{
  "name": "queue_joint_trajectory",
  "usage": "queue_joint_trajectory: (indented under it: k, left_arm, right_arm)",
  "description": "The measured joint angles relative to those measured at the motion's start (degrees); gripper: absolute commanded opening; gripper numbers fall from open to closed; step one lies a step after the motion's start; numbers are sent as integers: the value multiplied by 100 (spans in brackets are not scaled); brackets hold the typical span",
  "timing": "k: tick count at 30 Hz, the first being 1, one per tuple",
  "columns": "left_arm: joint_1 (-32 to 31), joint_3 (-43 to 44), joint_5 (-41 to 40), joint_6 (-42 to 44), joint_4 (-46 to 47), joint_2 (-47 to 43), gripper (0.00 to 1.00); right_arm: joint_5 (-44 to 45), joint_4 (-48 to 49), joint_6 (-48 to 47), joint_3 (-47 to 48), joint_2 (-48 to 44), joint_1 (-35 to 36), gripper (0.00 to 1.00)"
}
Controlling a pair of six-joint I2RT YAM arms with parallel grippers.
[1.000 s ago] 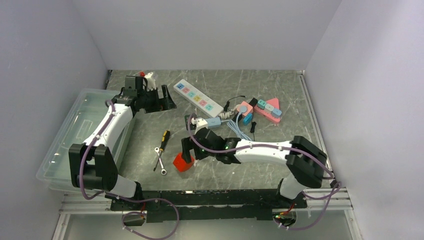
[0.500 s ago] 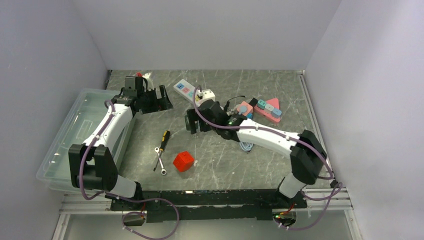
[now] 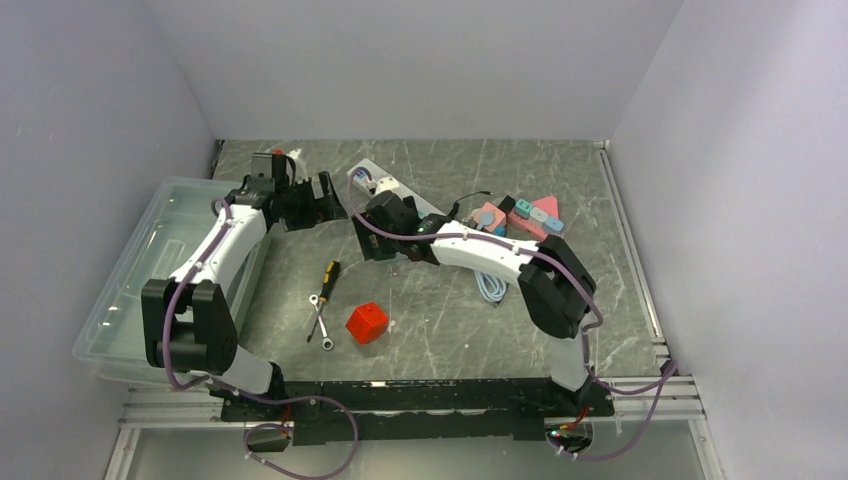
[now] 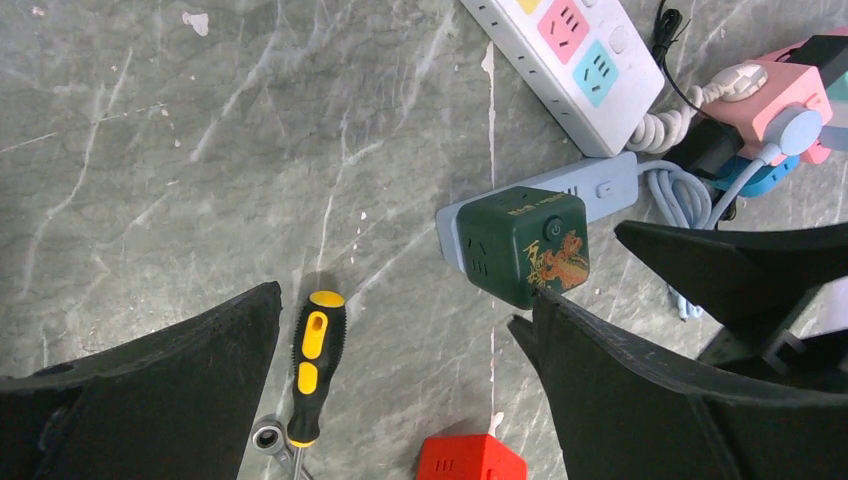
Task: Pull the plug off the socket
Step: Place the plug at the center of the board, then remove the plug from the socket.
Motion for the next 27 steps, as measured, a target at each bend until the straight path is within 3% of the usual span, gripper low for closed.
queue_joint_trajectory:
  k: [5, 12, 20, 24, 27]
  left_arm:
    - [11, 0, 94, -44, 4, 4, 100]
    - [11, 0, 210, -48, 4, 22, 100]
    - [11, 0, 249, -50, 7, 52, 100]
    - [11, 0, 254, -52, 7, 55, 100]
    - [13, 0, 278, -55, 7, 76, 100]
  right_arm:
    - [243, -39, -20, 234, 354, 2, 94]
    - [315, -114, -105, 535, 730, 20, 78]
    - [339, -175, -131, 680, 911, 59, 68]
    - [367, -184, -98, 680, 916, 59, 54]
    - [363, -146, -66, 651, 916, 57, 36]
